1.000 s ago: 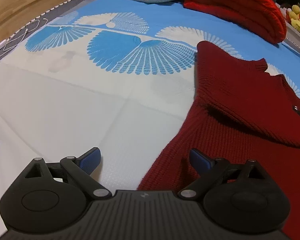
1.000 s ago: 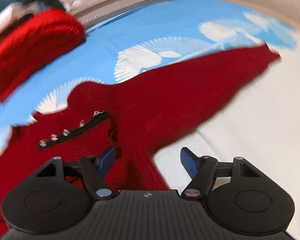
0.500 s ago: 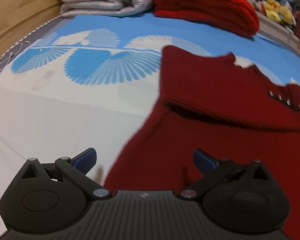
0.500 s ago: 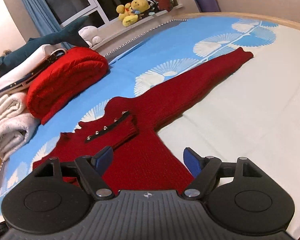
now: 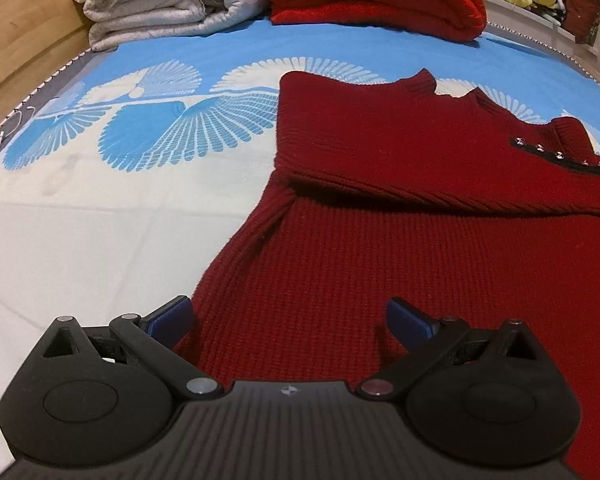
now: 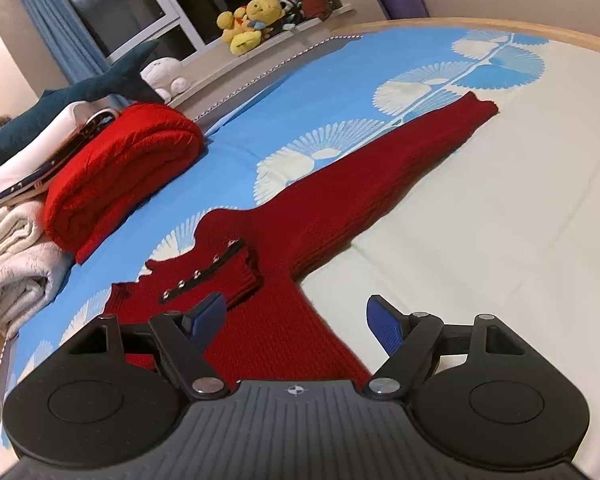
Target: Fold small clothes
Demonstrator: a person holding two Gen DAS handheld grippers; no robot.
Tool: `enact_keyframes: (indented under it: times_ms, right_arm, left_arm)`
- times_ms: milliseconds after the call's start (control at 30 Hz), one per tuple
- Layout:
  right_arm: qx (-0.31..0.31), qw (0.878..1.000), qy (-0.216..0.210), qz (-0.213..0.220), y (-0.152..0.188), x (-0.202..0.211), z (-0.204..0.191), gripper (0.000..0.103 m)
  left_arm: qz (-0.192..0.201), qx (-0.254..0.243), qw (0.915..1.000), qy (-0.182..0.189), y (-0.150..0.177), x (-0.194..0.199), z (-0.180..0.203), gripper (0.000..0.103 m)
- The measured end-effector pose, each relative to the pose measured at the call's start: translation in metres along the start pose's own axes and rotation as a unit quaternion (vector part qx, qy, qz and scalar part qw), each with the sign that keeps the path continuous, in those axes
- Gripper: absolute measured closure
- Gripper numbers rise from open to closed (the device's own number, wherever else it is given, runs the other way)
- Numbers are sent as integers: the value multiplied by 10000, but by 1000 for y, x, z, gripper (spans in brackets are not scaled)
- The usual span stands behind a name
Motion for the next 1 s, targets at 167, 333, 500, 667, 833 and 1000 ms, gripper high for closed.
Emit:
enact_keyframes:
  times_ms: [167,333,500,667,833,1000]
  right_arm:
    - [-296,9993,160,-133,-3,-8,13,24]
    - [-607,9977,262,-131,-14,-16,26,24]
    - [-799,9954,514,133,-28,-35,41,24]
    - [-1556,9865,509,29,-44,-64,64,24]
    - [-1834,9811,531,314,-77,-100,81,22]
    - [-2477,9674,484,199,-105,-141,117,21]
  left_arm:
    - [5,-26,10000,20,0,1,3,0]
    - [26,-140,9999,-70,1,0,5,0]
    - [6,-74,10000,-17,-1,-1,5,0]
    - [20,-31,10000,58,-4,-2,7,0]
    - [-125,115,9998,138,-5,-9,3,0]
    - [-127,-9,9999,-98,-6,-16,-1,0]
Point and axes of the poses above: each gripper's, at about its wrist camera, not at the fingertips, and x roughly against the way its jaws point, z to its right, y to its underside, the point moved 1 cm from there along -x, roughly the way its jaws point, and after that the axes turned 12 degrees about -x, right-handed, at the moved point
